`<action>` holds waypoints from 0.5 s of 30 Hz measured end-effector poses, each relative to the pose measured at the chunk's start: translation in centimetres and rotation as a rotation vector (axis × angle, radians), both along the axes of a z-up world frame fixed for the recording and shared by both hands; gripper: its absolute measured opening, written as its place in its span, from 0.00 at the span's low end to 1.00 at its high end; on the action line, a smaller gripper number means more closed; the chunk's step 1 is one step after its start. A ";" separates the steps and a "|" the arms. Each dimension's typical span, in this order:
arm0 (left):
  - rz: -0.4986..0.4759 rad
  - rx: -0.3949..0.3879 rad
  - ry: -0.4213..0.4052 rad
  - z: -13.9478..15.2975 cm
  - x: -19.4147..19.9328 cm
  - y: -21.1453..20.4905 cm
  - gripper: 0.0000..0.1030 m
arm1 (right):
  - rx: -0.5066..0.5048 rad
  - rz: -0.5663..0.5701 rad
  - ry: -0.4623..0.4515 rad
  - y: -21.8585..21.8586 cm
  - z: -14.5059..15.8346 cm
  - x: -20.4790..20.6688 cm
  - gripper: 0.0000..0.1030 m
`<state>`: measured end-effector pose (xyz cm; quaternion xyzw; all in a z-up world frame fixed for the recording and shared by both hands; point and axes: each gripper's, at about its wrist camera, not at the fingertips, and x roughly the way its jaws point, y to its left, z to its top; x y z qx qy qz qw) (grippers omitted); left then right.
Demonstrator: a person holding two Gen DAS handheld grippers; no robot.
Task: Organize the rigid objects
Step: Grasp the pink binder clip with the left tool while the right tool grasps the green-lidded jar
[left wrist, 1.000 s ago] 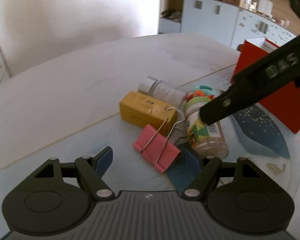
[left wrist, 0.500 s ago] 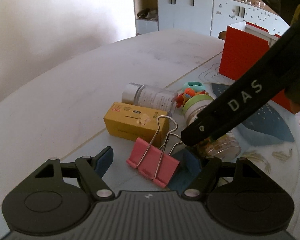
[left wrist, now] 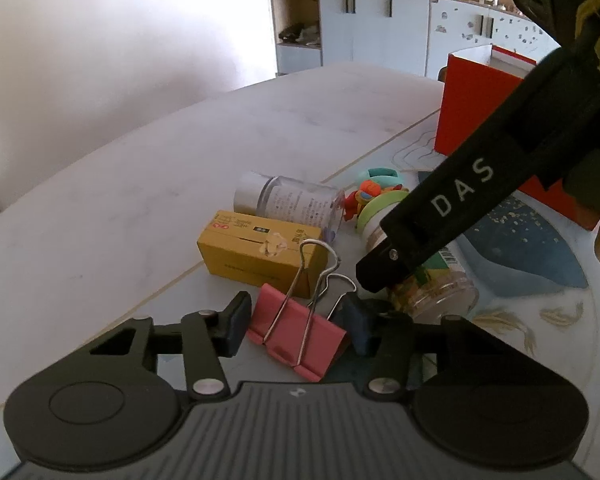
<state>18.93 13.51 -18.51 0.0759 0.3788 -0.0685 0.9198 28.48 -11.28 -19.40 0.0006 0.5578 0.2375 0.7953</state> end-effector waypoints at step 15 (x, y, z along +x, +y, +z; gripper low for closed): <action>0.092 -0.039 0.020 1.3 -2.7 -2.0 0.45 | 0.058 -0.012 -0.015 -4.5 1.2 -1.8 0.45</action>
